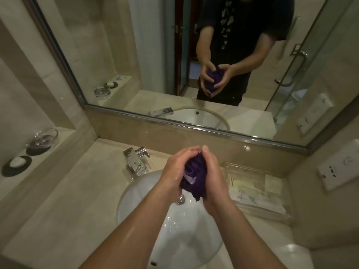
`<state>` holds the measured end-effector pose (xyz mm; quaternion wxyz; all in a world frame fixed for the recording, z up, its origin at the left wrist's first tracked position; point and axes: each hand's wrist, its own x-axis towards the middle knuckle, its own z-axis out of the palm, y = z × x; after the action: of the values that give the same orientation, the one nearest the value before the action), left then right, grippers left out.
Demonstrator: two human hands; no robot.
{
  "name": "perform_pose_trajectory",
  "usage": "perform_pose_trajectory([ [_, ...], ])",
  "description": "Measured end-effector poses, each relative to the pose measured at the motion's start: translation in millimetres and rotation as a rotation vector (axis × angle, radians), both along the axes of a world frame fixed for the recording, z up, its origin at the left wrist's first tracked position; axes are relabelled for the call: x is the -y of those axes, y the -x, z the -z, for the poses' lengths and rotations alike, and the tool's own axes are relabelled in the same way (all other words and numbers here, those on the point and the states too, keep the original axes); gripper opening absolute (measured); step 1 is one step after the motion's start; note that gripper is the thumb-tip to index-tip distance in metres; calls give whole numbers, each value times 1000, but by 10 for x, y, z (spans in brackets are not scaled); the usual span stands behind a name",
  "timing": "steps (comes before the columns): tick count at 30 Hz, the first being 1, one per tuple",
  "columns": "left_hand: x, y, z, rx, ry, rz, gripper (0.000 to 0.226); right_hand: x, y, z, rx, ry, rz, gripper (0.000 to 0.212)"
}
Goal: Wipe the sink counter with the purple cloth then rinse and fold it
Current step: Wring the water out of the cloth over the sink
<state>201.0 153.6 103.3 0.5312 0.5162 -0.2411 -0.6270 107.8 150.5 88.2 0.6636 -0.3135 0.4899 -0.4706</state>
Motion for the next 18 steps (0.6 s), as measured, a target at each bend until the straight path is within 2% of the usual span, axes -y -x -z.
perform_pose_trajectory([
  [1, -12, 76, -13, 50, 8, -43, 23, 16, -62, 5, -98, 28, 32, 48],
  [3, -12, 162, 17, 145, 19, -151, 44, 30, -160, 9, -329, 85, 141, 41],
  [5, 20, 183, 56, 207, 32, -235, 53, 35, -207, 6, -449, 133, 256, 35],
  [11, 142, 48, 172, 244, 14, -274, 25, 96, -373, 154, -582, 163, 392, 39],
  [18, 218, -220, 332, 294, -5, -168, 25, 161, -581, 283, -665, 136, 444, 36],
])
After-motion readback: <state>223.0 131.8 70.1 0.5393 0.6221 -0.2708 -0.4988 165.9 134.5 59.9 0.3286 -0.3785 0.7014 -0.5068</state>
